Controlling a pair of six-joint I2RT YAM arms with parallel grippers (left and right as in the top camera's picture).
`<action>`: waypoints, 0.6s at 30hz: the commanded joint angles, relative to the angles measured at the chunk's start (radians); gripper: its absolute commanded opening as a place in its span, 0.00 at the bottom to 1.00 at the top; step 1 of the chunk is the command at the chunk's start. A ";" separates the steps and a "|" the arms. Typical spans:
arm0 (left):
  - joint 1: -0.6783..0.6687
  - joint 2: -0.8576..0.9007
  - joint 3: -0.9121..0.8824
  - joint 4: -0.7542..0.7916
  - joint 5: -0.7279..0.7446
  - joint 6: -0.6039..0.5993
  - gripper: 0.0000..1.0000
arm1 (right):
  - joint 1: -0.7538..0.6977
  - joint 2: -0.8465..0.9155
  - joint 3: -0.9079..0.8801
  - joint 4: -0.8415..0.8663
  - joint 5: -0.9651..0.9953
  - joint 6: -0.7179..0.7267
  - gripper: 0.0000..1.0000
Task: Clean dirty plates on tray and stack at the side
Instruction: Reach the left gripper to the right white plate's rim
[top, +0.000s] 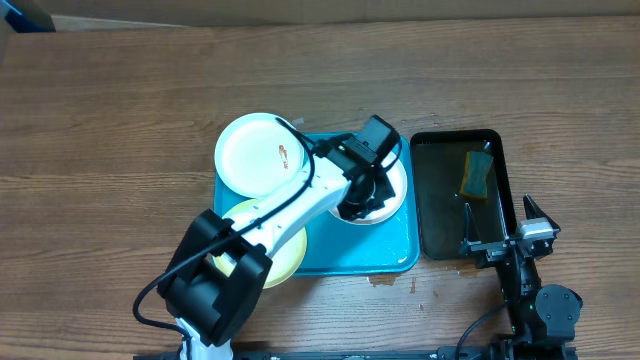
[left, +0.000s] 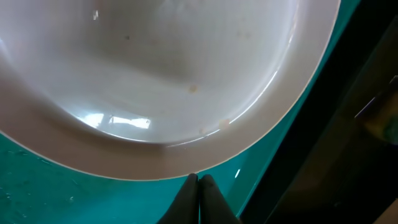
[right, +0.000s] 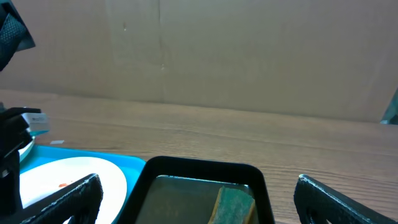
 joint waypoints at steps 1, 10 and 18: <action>0.006 -0.030 0.022 0.005 -0.039 -0.093 0.04 | 0.005 -0.008 -0.011 0.006 -0.005 -0.004 1.00; -0.069 -0.030 0.022 -0.021 -0.206 -0.360 0.44 | 0.005 -0.008 -0.011 0.006 -0.005 -0.004 1.00; -0.121 -0.030 0.022 -0.059 -0.349 -0.389 0.72 | 0.005 -0.008 -0.011 0.006 -0.005 -0.004 1.00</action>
